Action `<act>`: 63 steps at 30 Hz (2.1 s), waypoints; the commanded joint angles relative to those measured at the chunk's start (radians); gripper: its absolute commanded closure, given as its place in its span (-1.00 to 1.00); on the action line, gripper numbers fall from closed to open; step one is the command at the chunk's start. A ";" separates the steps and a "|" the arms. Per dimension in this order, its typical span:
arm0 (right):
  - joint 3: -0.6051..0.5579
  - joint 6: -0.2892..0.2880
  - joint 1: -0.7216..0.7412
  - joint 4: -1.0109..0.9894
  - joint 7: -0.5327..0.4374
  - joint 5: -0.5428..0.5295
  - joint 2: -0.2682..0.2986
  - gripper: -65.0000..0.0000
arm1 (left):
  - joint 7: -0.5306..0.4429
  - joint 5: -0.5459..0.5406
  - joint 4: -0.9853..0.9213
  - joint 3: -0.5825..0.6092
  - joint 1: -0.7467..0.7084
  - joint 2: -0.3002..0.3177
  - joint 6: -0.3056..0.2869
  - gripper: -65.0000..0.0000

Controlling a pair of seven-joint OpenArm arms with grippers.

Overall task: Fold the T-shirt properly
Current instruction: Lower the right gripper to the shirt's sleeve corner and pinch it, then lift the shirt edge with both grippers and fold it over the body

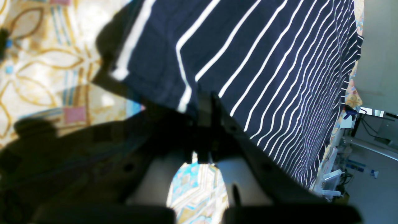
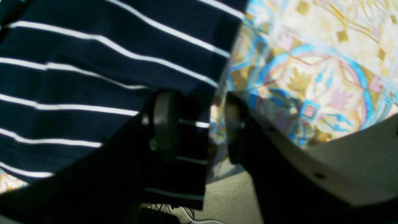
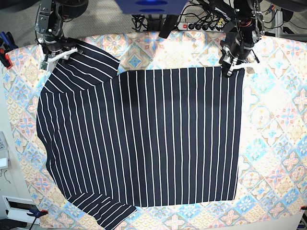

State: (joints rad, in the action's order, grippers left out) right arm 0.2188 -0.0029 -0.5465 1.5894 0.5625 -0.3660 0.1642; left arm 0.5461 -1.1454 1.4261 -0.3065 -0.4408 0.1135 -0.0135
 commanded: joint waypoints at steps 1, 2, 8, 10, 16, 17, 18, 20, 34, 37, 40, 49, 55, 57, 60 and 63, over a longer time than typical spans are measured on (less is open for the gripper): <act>-0.009 -0.003 -0.007 0.013 -0.012 0.002 0.008 0.39 | -0.007 0.012 0.006 0.000 -0.003 0.007 0.016 1.00; -0.023 -0.003 -0.007 0.015 -0.012 0.002 0.010 0.44 | -0.007 0.012 0.006 0.000 -0.003 0.007 0.016 1.00; -0.048 -0.003 -0.010 0.019 -0.012 0.000 0.008 0.95 | -0.007 0.012 0.006 0.000 -0.003 0.007 0.016 1.00; -0.046 -0.003 -0.014 0.024 -0.012 0.000 0.008 1.00 | -0.007 0.012 0.006 0.000 -0.005 0.007 0.016 1.00; -0.038 -0.003 -0.070 0.059 -0.015 0.002 0.010 0.99 | -0.007 0.006 0.006 0.002 -0.026 0.027 0.016 1.00; -0.038 -0.003 -0.088 0.078 -0.017 0.002 0.011 0.99 | -0.007 0.006 0.006 0.002 -0.034 0.028 0.016 1.00; -0.038 -0.003 -0.102 0.095 -0.017 0.002 0.011 0.99 | -0.007 0.006 0.008 0.002 -0.042 0.028 0.016 1.00; -0.009 -0.003 -0.137 0.130 -0.017 0.002 0.011 0.99 | -0.007 0.006 0.008 0.002 -0.062 0.042 0.016 1.00; 0.069 -0.003 -0.330 0.280 -0.020 0.003 0.011 1.00 | -0.007 0.005 0.009 0.000 -0.220 0.070 -0.059 1.00; 0.069 -0.003 -0.347 0.305 -0.022 0.003 0.011 1.00 | -0.007 0.005 0.009 -0.006 -0.237 0.070 -0.090 1.00; 0.069 -0.003 -0.347 0.314 -0.062 0.003 0.011 1.00 | -0.007 0.005 0.031 -0.009 -0.237 0.070 -0.098 1.00; 0.060 -0.003 -0.197 0.332 -0.101 0.005 0.013 1.00 | -0.007 0.012 0.282 -0.035 -0.198 0.070 -0.092 1.00; 0.035 -0.003 -0.062 0.332 -0.101 0.005 0.013 1.00 | -0.007 0.014 0.285 -0.035 -0.109 0.070 -0.092 1.00; 0.032 -0.003 -0.025 0.332 -0.100 0.006 0.013 1.00 | -0.007 0.014 0.285 -0.035 -0.079 0.070 -0.092 1.00; 0.032 -0.003 0.026 0.328 -0.100 0.006 0.013 1.00 | -0.007 0.015 0.276 -0.035 -0.026 0.070 -0.090 1.00; 0.032 -0.003 0.075 0.326 -0.078 0.008 0.013 1.00 | -0.007 0.015 0.235 -0.035 0.026 0.070 -0.090 1.00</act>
State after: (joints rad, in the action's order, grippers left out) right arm 0.2440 -0.0029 -0.4782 1.8969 0.5140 -0.3637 0.1665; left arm 0.5488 -1.1229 1.6508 -0.3363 -0.4107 0.1745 -0.0944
